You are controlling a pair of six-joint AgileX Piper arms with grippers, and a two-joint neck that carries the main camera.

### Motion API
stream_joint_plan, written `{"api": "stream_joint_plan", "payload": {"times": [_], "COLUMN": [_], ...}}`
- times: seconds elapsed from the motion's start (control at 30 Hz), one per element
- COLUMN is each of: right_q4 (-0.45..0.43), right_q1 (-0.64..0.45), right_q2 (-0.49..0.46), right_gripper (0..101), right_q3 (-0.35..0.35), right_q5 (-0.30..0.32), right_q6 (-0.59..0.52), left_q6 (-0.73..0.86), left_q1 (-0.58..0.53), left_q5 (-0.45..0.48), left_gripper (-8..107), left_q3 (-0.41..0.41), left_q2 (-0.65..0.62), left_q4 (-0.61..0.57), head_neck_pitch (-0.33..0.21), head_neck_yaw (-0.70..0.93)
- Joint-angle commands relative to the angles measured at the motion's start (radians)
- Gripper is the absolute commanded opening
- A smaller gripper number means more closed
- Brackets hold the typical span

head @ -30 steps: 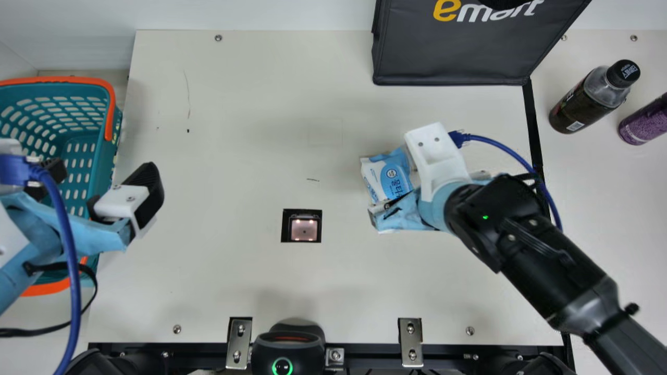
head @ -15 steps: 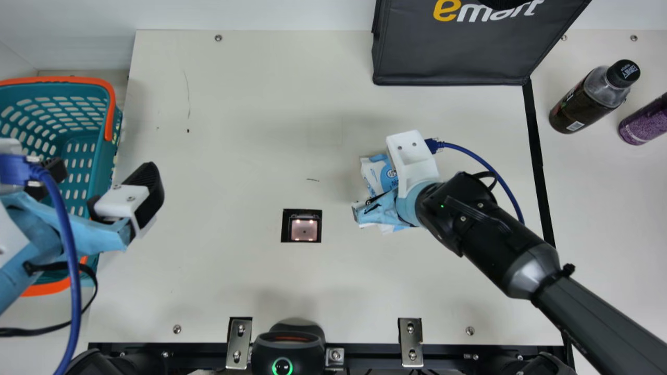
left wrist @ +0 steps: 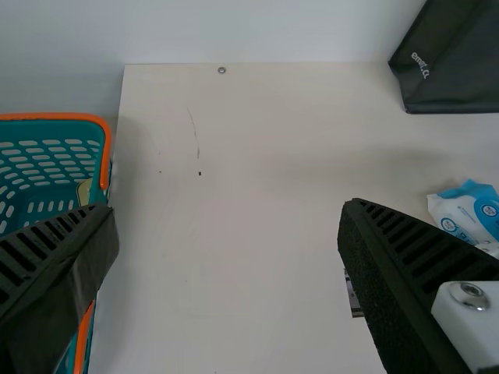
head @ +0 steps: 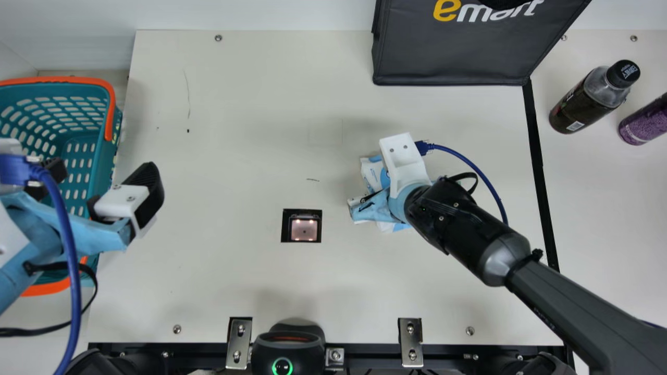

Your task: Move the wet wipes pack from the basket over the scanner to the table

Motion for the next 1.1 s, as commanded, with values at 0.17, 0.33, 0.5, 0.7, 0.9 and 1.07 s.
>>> {"api": "stream_joint_plan", "payload": {"times": [0.17,0.33,0.5,0.7,0.9,1.07], "right_q4": [-0.017,-0.046,-0.057,-0.030,0.020,0.070], "right_q1": [0.000,0.006,0.015,0.020,0.003,-0.075], "right_q2": [0.025,0.030,0.009,-0.049,-0.092,-0.117], "right_gripper": [68,35,2,0,0,0], "right_q3": [0.000,-0.007,-0.019,-0.042,-0.065,-0.071], "right_q5": [-0.006,0.011,0.044,0.101,0.153,0.201], "right_q6": [0.008,0.032,0.043,0.012,-0.046,-0.120], "left_q6": [0.000,0.000,0.000,0.000,0.000,0.000], "left_q1": [0.000,0.000,0.000,0.000,0.000,0.000], "left_q5": [0.000,0.000,0.000,0.000,0.000,0.000], "left_gripper": [90,90,90,90,90,90], "left_q3": [0.000,0.000,0.000,0.000,0.000,0.000], "left_q2": [0.000,0.000,0.000,0.000,0.000,0.000], "left_q4": [0.000,0.000,0.000,0.000,0.000,0.000], "head_neck_pitch": [-0.030,-0.030,-0.030,-0.030,-0.030,-0.030], "head_neck_yaw": [0.002,0.002,0.002,0.002,-0.068,-0.185]}}
